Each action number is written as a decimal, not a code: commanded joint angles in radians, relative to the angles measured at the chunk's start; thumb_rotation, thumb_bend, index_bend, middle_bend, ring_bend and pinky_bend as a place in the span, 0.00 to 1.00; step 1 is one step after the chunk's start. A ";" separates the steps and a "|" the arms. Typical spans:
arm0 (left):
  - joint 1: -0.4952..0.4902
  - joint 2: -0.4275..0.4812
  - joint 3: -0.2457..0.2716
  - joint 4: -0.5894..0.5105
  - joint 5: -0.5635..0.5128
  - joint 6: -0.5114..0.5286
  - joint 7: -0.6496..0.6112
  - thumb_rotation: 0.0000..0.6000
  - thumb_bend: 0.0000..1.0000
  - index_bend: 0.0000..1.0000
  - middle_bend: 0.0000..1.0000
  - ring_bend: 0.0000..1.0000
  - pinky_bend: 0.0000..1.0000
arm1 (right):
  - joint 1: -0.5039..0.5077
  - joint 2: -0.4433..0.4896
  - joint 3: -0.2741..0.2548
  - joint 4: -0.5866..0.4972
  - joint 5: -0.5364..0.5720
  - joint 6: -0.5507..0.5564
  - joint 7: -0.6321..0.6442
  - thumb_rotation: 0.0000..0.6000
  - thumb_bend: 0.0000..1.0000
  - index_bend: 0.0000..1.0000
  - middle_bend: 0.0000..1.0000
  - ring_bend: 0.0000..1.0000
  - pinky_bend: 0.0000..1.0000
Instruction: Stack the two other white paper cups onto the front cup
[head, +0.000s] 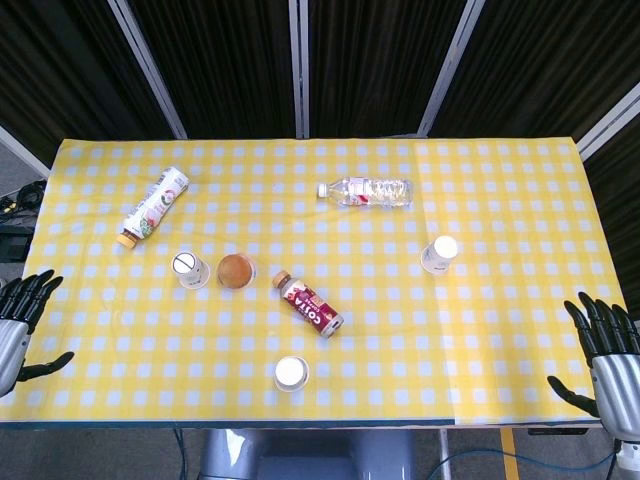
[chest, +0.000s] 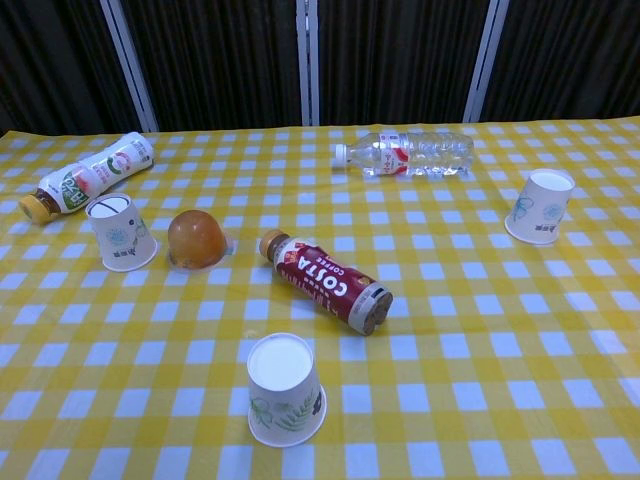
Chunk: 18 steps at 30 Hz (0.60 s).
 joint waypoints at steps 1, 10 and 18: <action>0.000 0.000 0.000 0.000 0.000 0.001 0.000 1.00 0.00 0.00 0.00 0.00 0.00 | 0.000 -0.001 -0.001 0.000 0.000 -0.001 0.000 1.00 0.00 0.00 0.00 0.00 0.00; 0.001 -0.001 0.002 -0.003 0.001 -0.002 0.005 1.00 0.00 0.00 0.00 0.00 0.00 | 0.015 -0.008 0.000 0.007 0.012 -0.034 -0.003 1.00 0.00 0.00 0.00 0.00 0.00; -0.013 -0.011 -0.008 -0.008 -0.020 -0.025 0.031 1.00 0.00 0.00 0.00 0.00 0.00 | 0.188 -0.002 0.085 0.030 0.096 -0.262 0.056 1.00 0.00 0.00 0.00 0.00 0.01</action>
